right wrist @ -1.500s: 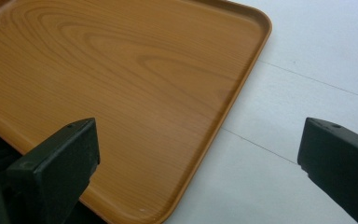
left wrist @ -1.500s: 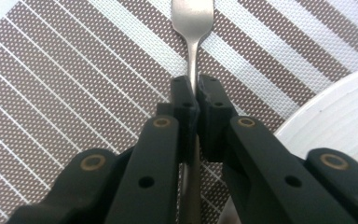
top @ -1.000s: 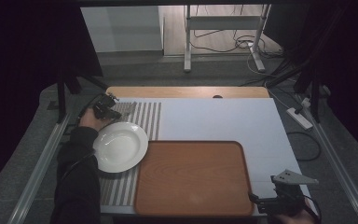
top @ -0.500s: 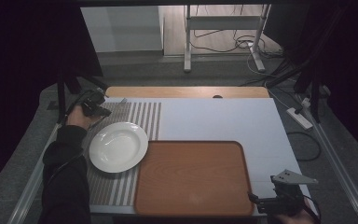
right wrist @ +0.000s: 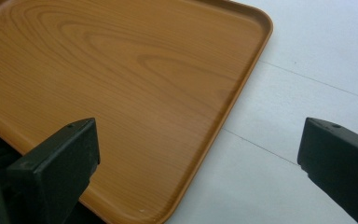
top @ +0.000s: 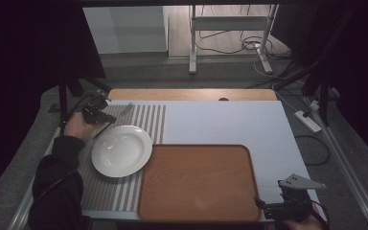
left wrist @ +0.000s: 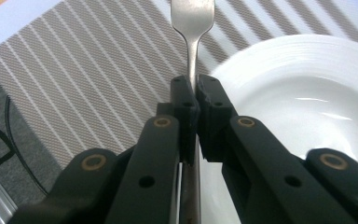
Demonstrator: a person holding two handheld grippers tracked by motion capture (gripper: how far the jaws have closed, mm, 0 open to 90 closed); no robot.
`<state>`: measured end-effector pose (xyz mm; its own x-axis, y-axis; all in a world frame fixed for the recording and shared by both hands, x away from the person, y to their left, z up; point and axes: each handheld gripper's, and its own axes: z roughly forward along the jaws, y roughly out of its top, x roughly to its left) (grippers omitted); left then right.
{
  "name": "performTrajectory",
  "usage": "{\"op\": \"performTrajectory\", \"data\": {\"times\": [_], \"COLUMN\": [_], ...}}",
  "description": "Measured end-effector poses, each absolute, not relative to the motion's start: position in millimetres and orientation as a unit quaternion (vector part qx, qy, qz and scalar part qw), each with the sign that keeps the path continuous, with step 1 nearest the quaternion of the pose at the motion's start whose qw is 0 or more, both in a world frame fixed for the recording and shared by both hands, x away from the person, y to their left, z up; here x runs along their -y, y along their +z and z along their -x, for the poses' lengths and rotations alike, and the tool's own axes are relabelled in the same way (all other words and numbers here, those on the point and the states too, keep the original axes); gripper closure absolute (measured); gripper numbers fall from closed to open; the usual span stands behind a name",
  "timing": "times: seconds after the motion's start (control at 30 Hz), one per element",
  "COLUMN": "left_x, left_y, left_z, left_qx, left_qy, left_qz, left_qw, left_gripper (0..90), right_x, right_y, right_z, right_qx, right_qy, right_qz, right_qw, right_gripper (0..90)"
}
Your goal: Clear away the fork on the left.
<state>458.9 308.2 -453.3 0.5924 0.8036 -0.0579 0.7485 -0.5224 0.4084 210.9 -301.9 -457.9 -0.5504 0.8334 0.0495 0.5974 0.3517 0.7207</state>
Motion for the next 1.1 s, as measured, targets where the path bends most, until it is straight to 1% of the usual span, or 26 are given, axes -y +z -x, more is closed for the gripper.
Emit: {"op": "performTrajectory", "data": {"times": [0.4, 1.1], "left_x": [-267, -213], "left_y": [-441, -441], "left_z": [-412, -345], "left_qx": [-0.431, -0.415], "left_qy": [0.068, 0.050], "left_qz": [-0.870, -0.871], "left_qw": [0.229, 0.258], "left_gripper": [86.2, 86.1], "right_x": [301, 301], "right_y": [-458, -458], "right_z": [-211, -211], "right_qx": [-0.807, -0.809], "right_qy": [0.353, 0.352], "right_qz": [-0.443, -0.441], "right_qw": [0.167, 0.167], "right_gripper": [0.0, 0.0]}}
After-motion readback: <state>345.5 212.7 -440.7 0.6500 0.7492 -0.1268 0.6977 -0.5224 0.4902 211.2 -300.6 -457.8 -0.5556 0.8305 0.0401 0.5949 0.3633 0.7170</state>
